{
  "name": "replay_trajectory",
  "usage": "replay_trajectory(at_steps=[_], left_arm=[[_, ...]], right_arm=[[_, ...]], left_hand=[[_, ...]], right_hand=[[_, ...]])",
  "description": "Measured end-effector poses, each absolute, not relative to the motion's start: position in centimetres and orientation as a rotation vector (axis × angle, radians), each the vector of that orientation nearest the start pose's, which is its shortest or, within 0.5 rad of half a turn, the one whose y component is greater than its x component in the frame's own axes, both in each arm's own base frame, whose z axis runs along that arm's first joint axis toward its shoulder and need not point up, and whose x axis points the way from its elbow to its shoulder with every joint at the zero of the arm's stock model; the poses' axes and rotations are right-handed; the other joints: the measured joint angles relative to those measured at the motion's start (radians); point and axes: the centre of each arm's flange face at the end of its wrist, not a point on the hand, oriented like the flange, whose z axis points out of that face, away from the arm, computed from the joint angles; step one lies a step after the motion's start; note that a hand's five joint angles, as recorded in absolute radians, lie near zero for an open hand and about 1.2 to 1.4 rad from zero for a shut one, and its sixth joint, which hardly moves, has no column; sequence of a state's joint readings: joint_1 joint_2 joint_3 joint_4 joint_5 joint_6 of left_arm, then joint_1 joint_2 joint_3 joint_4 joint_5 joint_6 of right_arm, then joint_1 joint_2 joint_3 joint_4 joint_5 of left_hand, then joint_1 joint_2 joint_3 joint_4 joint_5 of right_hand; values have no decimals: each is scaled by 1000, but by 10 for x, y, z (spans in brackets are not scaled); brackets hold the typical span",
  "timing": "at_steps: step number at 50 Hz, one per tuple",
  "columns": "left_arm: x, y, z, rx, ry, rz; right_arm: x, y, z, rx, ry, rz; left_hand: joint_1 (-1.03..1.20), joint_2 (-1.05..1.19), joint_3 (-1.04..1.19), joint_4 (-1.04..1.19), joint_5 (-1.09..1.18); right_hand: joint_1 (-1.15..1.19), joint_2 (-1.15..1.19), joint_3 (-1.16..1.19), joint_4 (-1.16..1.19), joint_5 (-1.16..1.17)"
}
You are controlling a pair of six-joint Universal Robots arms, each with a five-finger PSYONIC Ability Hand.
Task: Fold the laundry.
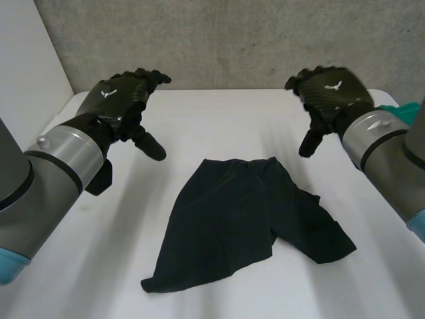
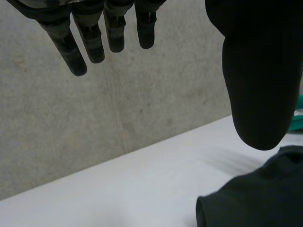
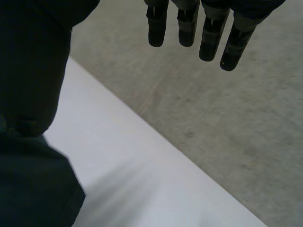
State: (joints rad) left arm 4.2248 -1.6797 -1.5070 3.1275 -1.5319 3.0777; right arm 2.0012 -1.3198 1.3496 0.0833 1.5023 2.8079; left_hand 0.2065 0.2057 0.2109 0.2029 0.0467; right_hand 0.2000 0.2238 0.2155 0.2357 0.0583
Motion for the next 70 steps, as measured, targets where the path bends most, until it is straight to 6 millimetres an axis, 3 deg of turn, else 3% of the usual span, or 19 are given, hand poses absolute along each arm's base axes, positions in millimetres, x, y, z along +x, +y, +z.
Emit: replay_trajectory(at_steps=[12,17,18,19,21,23,31,37,41,45,46,51,52,53,54,56,59,64,70], left_arm=[[-261,-222,269,579,2635,-2249],[-256,-223,263,559,2652,-2212],[-254,-224,261,552,2656,-2203],[-254,-224,260,551,2657,-2200],[-253,-224,259,545,2660,-2193],[-252,-225,259,542,2659,-2193],[-251,-230,267,521,2622,-2241],[-251,-234,276,509,2575,-2306],[-251,-234,278,505,2557,-2329],[-251,-234,279,504,2552,-2335],[-251,-234,277,506,2556,-2331],[-252,-234,272,513,2576,-2306],[-253,-234,270,515,2580,-2301],[-253,-234,270,515,2580,-2301],[-253,-235,267,520,2592,-2284],[-254,-236,262,523,2606,-2264],[-256,-238,257,528,2623,-2240],[-262,-245,246,551,2647,-2220],[-281,-268,224,652,2653,-2252]], right_arm=[[303,-287,195,-1257,2108,-1740],[318,-296,174,-1280,2116,-1707],[319,-297,173,-1278,2114,-1711],[324,-301,173,-1265,2107,-1732],[329,-306,182,-1220,2080,-1788],[333,-311,195,-1167,2048,-1846],[335,-320,313,-759,1730,-2166],[323,-304,354,-683,1693,-2232],[316,-291,356,-729,1769,-2202],[309,-275,336,-869,1929,-2088],[305,-259,315,-1014,2047,-1964],[299,-223,273,-1337,2197,-1661],[296,-207,258,-1466,2220,-1534],[296,-207,258,-1466,2220,-1534],[293,-194,247,-1571,2225,-1431],[292,-187,241,-1634,2215,-1383],[292,-186,244,-1648,2189,-1418],[290,-199,270,-1563,2114,-1661],[281,-220,290,-1418,2090,-1852]], left_hand=[[0,0,0,0,0],[0,0,0,0,0],[0,0,0,0,0],[0,0,0,0,0],[0,0,0,0,0],[0,0,0,0,0],[0,0,0,0,0],[0,0,0,0,0],[0,0,0,0,0],[0,0,0,0,0],[0,0,0,0,0],[0,0,0,0,0],[0,0,0,0,0],[0,0,0,0,0],[0,0,0,0,0],[0,0,0,0,0],[0,0,0,0,0],[0,0,0,0,0],[0,0,0,0,0]], right_hand=[[1,0,0,0,0],[495,540,514,498,477],[495,540,514,498,477],[704,803,776,759,722],[791,950,949,935,893],[792,954,962,950,906],[792,954,962,951,913],[792,954,962,951,913],[792,954,962,951,913],[792,954,962,952,931],[792,954,962,952,934],[780,936,944,930,920],[608,729,758,741,749],[608,729,758,741,749],[269,347,382,366,379],[65,101,111,92,96],[19,23,25,16,14],[8,5,10,6,5],[8,5,10,6,5]])
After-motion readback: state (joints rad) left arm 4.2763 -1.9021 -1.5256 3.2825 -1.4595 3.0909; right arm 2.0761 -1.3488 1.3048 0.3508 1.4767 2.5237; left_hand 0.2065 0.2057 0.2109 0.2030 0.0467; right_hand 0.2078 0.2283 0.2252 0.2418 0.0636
